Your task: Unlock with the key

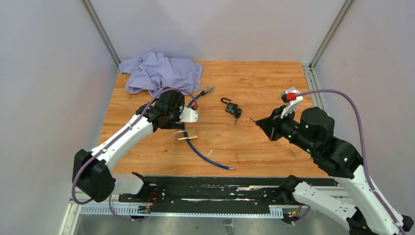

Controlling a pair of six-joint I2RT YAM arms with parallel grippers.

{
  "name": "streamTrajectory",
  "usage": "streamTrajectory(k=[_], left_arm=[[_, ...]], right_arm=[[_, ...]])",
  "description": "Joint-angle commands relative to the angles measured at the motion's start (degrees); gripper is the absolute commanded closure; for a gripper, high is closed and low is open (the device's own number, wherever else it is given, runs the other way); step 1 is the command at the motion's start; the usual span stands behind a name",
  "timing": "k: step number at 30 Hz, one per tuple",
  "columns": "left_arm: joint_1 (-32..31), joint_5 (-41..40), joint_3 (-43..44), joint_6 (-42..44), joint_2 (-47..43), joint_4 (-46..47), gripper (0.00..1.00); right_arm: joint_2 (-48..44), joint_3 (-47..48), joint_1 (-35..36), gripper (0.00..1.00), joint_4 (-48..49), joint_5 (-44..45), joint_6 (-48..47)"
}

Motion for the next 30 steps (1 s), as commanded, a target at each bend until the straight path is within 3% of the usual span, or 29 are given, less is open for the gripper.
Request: streamTrajectory(k=[1, 8, 16, 22, 30], left_arm=[[-0.55, 13.53, -6.91, 4.63, -1.83, -2.47, 0.01], [-0.54, 23.33, -14.68, 11.96, -1.62, -5.12, 0.17], [-0.54, 24.62, -15.72, 17.49, 3.6, -4.76, 0.23], [-0.63, 24.07, -13.67, 18.49, 9.15, -4.73, 0.4], [-0.79, 20.46, -10.61, 19.2, 14.94, -4.22, 0.52]], right_arm=[[0.67, -0.43, -0.69, 0.99, 1.85, -0.17, 0.67], [1.18, -0.37, -0.65, 0.99, 1.86, 0.49, 0.75], [1.45, -0.35, -0.65, 0.99, 1.86, 0.6, 1.25], [1.0, -0.24, -0.64, 0.99, 1.72, 1.17, 1.38], [1.51, 0.51, -0.64, 1.0, 1.47, 1.54, 1.12]])
